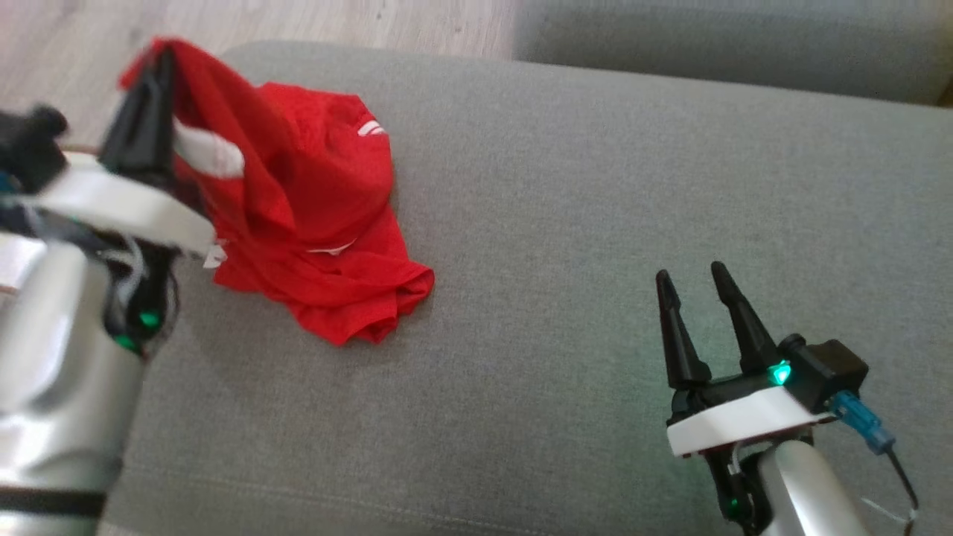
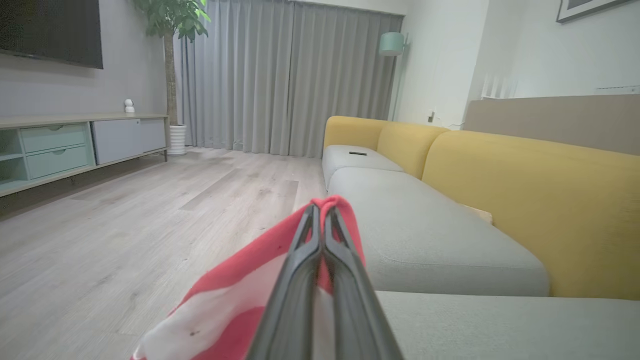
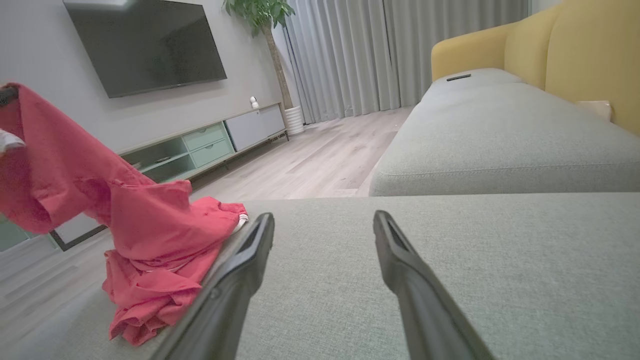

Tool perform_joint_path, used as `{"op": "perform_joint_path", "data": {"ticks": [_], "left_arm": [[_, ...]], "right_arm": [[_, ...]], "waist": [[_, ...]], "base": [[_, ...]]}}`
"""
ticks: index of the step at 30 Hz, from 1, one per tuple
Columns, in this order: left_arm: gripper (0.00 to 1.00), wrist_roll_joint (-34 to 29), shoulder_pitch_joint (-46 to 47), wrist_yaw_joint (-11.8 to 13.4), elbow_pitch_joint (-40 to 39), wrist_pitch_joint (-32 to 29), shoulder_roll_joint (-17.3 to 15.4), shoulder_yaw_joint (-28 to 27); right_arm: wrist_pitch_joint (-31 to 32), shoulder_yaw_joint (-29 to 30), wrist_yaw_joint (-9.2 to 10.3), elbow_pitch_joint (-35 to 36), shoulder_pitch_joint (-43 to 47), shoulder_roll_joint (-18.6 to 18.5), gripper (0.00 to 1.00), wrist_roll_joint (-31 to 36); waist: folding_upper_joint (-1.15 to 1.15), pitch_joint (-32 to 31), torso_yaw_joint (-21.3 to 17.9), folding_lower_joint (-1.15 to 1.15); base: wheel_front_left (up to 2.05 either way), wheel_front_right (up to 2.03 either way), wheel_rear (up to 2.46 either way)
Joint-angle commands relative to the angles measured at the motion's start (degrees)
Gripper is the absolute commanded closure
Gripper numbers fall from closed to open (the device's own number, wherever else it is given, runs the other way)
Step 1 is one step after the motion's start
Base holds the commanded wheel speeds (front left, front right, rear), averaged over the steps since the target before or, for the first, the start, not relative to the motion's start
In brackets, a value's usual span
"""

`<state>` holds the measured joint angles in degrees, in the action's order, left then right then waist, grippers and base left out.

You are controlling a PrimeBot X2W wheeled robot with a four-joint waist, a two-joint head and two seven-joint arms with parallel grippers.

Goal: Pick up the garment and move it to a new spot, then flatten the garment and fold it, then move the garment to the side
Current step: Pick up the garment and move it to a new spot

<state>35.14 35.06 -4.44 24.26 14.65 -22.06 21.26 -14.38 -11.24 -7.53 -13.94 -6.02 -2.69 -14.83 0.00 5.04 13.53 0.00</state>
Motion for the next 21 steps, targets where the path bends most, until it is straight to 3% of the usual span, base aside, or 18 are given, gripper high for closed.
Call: {"op": "perform_joint_path", "data": {"ticks": [1, 11, 21], "left_arm": [[1.0, -0.69, 2.27, 0.47, -2.73, 0.34, -1.55, -2.86], [1.0, -3.2, 0.02, 0.9, -10.24, 0.21, 2.24, -2.97], [1.0, -4.71, 7.11, 2.51, -11.72, -1.0, 10.36, 2.16]], "right_arm": [[-0.62, -1.68, 0.04, 1.59, -0.73, -0.19, 0.0, -0.37], [-0.62, -1.68, 0.04, 2.07, -0.61, -0.19, 0.0, -1.36], [-0.62, -1.23, 0.04, 3.19, -3.06, -0.19, 0.0, -1.58]], "waist": [[0.0, -0.74, -0.5, 0.0], [0.0, -2.18, -6.18, 0.0], [0.0, 0.51, -17.94, 0.0]], "base": [[0.0, 0.0, 0.0], [0.0, 0.0, 0.0], [0.0, 0.0, 0.0]]}}
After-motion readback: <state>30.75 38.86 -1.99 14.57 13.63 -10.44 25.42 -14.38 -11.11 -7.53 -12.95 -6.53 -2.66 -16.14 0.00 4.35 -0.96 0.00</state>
